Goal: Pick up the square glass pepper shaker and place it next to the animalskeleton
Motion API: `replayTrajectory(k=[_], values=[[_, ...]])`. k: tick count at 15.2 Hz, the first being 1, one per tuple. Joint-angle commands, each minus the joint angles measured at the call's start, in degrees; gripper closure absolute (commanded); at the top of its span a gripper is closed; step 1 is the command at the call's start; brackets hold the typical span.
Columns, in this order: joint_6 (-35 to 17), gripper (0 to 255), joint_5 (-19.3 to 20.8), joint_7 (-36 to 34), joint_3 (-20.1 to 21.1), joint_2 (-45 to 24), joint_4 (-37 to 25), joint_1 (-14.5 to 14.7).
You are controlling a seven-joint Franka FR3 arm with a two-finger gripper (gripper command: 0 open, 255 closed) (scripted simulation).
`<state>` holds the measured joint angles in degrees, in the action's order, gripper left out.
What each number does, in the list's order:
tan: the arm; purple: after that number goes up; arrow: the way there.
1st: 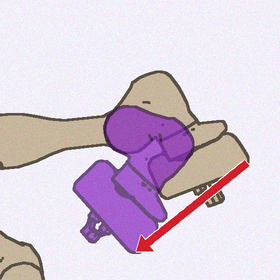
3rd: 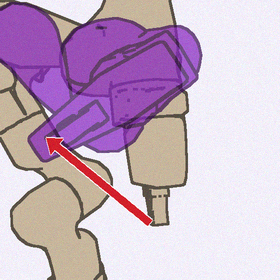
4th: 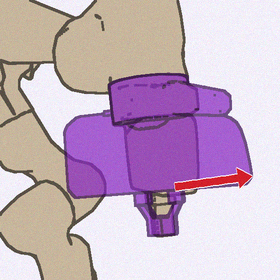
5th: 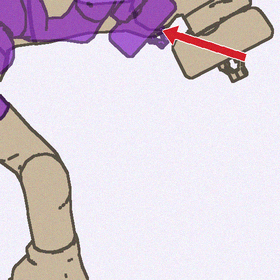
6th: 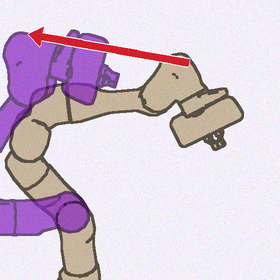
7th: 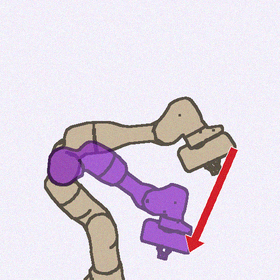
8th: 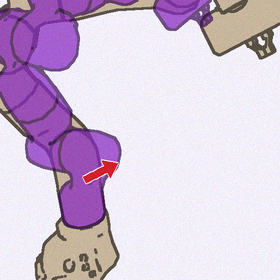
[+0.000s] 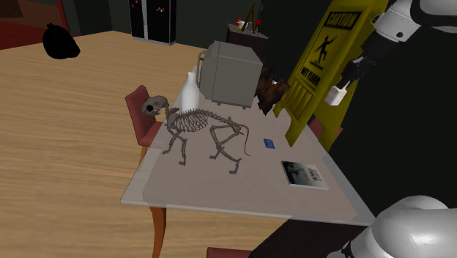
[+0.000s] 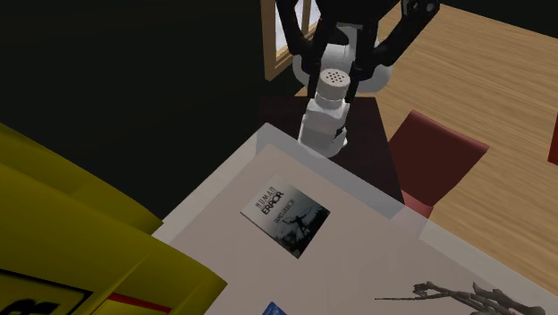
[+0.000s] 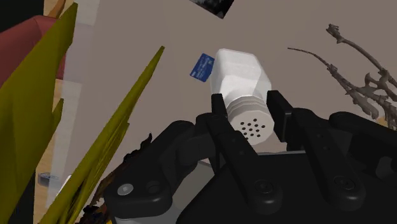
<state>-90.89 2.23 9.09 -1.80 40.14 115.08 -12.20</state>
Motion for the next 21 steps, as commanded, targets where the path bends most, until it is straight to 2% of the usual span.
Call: replayTrajectory(k=[1,11,21], values=[[-0.5,255,-0.8,-2.6,2.3,-1.4,-0.9,0.4],[-2.5,255,-2.7,-15.6,14.0,-12.6,-9.8,2.1],[-10.0,255,-3.2,-15.8,14.0,-9.4,0.9,2.6]])
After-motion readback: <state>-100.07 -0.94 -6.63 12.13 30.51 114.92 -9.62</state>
